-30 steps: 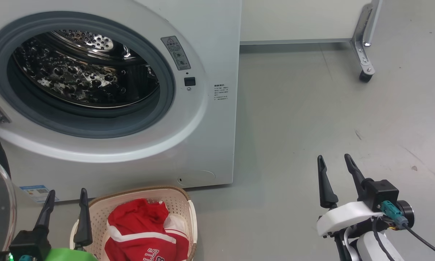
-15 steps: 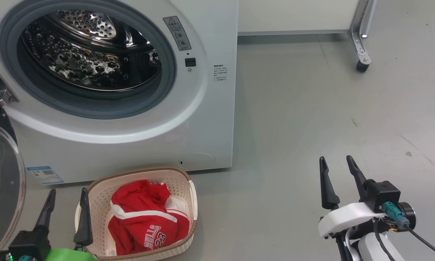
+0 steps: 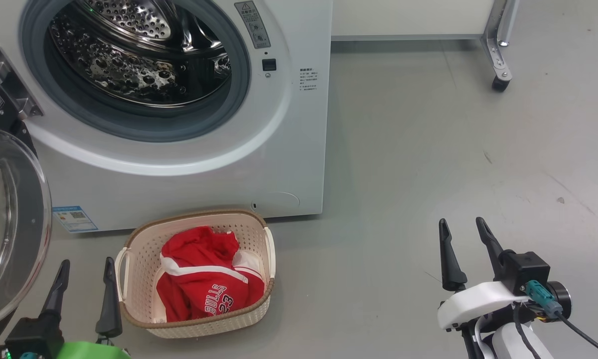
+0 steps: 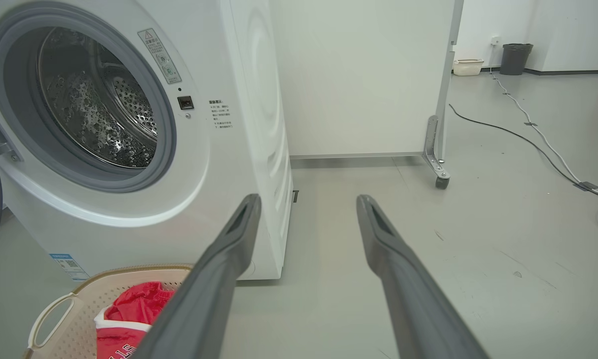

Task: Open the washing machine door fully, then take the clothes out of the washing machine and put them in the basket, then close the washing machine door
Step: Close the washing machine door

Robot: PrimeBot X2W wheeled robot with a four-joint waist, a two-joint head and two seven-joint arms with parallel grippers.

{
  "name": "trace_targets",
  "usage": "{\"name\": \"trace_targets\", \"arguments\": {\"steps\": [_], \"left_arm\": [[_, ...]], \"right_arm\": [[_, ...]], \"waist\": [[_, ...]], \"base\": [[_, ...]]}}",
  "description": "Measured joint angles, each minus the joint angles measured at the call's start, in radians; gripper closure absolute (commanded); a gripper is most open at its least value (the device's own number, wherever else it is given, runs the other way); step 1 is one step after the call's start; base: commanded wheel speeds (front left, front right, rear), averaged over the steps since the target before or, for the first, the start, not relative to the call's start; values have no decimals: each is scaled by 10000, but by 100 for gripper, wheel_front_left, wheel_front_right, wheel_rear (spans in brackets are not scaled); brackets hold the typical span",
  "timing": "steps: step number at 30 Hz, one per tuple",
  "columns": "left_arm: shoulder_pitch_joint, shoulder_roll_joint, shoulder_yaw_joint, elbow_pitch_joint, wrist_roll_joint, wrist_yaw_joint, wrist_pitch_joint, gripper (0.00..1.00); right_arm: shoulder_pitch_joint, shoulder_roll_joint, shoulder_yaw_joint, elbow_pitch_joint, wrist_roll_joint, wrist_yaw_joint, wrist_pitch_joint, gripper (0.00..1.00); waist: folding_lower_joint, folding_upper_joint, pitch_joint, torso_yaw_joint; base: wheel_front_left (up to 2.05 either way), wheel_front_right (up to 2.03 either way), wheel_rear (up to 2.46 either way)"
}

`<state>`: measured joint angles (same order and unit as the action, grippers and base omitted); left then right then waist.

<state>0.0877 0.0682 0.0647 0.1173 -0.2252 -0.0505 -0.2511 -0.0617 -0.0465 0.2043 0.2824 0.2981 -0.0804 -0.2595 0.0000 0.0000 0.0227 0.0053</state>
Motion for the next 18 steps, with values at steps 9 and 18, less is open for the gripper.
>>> {"name": "trace_targets", "arguments": {"steps": [9,18], "left_arm": [[0,-92,132,-13,69,-81,0,0],[1,-142,159,0,165,-176,-8,0]], "right_arm": [[43,4,0,19,0,2,0,0],[45,6,6,71,0,6,0,0]], "waist": [[0,0,-34,106],[0,0,-107,233]], "base": [[-38,38,0],[-5,5,0]]}}
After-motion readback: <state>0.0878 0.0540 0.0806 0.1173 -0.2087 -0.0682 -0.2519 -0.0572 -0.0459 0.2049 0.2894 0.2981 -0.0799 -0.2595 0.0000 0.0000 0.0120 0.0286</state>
